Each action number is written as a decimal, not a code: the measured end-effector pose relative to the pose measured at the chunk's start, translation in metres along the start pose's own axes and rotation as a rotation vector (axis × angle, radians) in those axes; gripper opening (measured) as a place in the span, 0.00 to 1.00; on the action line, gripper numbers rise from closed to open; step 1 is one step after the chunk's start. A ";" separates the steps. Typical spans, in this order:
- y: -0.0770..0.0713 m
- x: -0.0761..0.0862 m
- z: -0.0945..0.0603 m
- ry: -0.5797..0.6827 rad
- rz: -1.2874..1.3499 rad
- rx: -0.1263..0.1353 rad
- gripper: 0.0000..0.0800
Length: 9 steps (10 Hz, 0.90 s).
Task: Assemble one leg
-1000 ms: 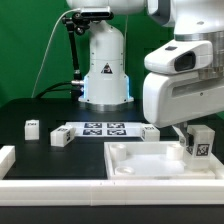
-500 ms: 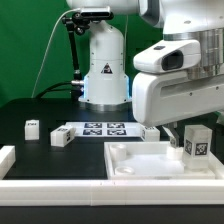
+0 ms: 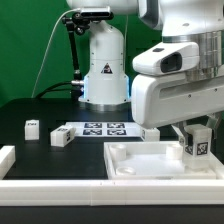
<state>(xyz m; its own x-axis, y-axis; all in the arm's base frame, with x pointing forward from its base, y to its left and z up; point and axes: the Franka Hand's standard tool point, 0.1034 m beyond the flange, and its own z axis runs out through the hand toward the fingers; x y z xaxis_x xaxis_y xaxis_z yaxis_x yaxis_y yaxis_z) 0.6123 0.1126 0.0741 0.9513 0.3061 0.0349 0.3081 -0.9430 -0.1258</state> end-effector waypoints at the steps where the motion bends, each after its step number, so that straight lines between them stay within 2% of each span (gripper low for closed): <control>1: 0.000 0.000 0.000 0.000 -0.001 0.000 0.37; 2: 0.000 0.000 0.000 0.000 0.001 0.000 0.37; 3: -0.003 0.000 0.000 0.001 0.207 0.013 0.37; 6: -0.004 -0.003 0.002 0.013 0.753 0.030 0.37; 9: -0.003 -0.002 0.003 0.016 1.164 0.074 0.37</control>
Offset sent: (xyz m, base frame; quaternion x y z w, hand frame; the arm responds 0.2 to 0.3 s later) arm -0.0154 -0.0029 0.0029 -0.0139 0.0002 0.3990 0.9168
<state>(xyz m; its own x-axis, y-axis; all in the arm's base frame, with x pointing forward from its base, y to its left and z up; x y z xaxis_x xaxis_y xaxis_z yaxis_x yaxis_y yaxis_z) 0.6096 0.1149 0.0718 0.6589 -0.7413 -0.1272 -0.7517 -0.6428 -0.1476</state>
